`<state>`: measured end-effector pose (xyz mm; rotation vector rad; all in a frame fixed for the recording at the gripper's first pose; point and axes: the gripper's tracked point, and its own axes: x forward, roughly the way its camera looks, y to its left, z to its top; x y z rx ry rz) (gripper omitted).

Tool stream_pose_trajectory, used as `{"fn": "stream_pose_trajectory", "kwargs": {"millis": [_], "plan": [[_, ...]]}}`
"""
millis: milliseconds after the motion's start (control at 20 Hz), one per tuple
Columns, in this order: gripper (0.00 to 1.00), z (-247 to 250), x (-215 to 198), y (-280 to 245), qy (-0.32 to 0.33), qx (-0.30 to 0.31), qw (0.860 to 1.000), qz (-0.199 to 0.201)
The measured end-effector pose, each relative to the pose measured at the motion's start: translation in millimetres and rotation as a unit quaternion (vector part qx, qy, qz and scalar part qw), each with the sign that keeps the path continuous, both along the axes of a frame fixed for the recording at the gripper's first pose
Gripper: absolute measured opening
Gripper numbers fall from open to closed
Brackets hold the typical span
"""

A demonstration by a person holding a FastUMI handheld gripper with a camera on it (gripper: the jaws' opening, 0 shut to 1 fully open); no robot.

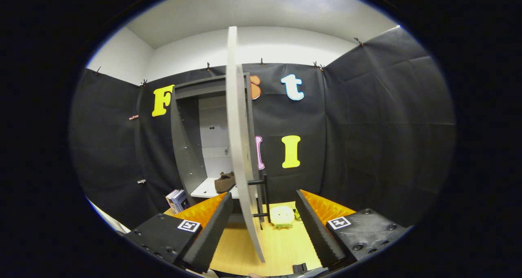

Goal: Open the shoe cabinet door, grab the shoes and put them into the shoe cabinet, then close the shoe cabinet door.

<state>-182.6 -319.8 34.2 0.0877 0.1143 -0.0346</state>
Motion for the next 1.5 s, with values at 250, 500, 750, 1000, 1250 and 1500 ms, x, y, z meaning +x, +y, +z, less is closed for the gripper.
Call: {"fn": "stream_pose_trajectory", "kwargs": {"millis": [250, 500, 750, 1000, 1250, 1500], "plan": [[0.98, -15, 22, -13, 0.019, 0.004, 1.000, 0.025], [0.98, -27, 50, -19, 0.035, 0.010, 0.998, 0.047], [0.98, -34, 64, -14, 0.038, 0.013, 0.997, 0.068], [0.98, -36, 64, -7, 0.038, 0.009, 0.997, 0.063], [0.98, -37, 64, 23, 0.048, 0.011, 0.996, 0.068], [0.98, -40, 68, 70, 0.049, 0.024, 0.996, 0.073]]}}
